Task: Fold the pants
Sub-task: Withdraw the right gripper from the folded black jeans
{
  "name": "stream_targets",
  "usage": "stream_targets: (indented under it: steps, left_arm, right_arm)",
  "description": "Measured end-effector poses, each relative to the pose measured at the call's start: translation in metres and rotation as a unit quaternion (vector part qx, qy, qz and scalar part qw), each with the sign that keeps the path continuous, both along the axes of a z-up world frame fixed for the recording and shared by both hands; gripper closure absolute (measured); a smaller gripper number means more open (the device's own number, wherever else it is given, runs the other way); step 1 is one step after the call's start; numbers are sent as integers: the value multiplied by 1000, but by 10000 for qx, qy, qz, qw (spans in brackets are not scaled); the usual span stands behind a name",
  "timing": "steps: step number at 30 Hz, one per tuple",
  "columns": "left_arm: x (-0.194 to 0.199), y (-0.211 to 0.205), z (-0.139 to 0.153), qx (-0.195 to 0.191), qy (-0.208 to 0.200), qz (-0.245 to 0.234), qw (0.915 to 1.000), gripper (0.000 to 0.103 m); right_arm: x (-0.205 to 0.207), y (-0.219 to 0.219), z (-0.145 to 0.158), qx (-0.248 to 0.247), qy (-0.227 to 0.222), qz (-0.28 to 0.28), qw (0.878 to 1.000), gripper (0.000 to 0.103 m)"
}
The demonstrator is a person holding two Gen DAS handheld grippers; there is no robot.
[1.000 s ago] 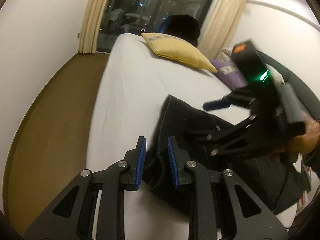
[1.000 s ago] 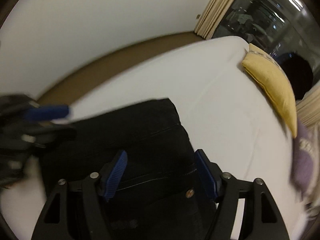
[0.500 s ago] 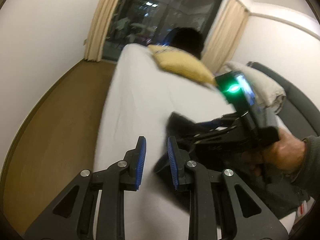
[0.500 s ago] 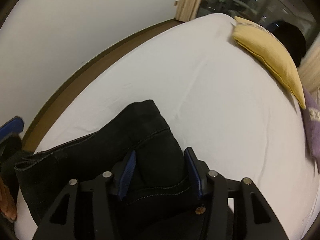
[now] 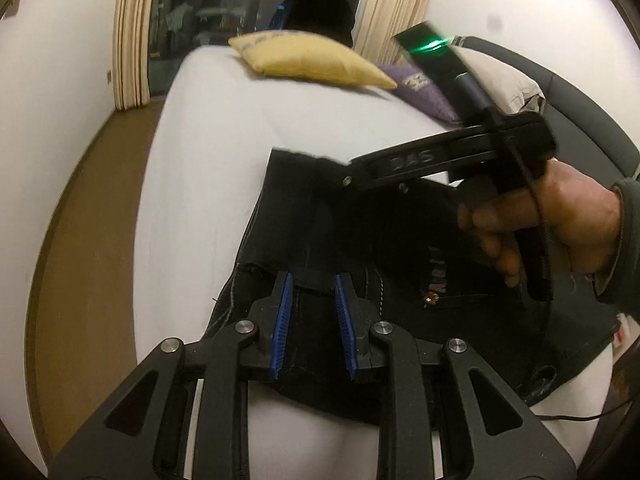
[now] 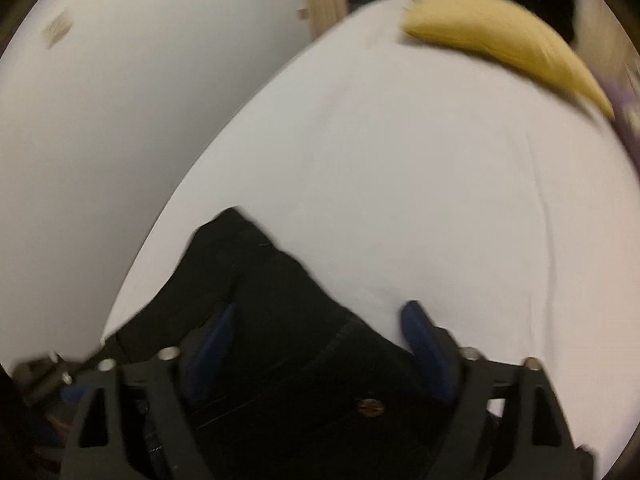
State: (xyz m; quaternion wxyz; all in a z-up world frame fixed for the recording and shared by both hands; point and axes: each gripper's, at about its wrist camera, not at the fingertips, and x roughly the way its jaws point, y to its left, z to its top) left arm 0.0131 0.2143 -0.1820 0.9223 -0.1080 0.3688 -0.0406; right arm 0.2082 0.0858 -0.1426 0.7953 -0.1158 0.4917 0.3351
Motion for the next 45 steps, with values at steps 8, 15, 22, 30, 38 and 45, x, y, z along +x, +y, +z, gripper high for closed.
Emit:
stream_targets:
  steps: [8,15,22,30,38,45]
  left_arm:
    - [11,5,-7,-194,38,-29,9998,82]
    - [16,-3,-4,136,99,-148,9997,82]
    - [19,-14,-9,369,81,-154,9992,82]
    - [21,-21,-7,629,201,-218,9976,81]
    - [18,-52,9,1364,201,9,9905,81]
    - [19,-72,13,1549,457,47,9869,81]
  right_arm:
    - [-11,-44,43,1248,201,-635,9899,45]
    - [21,-59,-15,1434,1060,-1027,9786,60]
    - [-47,-115,25,2322,1249,-1128,9580,59]
    - [-111,-249,-52,2527,1705,-2304,9241,103]
    - [-158,-327,-14,2767,719,-3086,9072,27]
    - [-185,-464,-74,3093,911,-4446,8357,103]
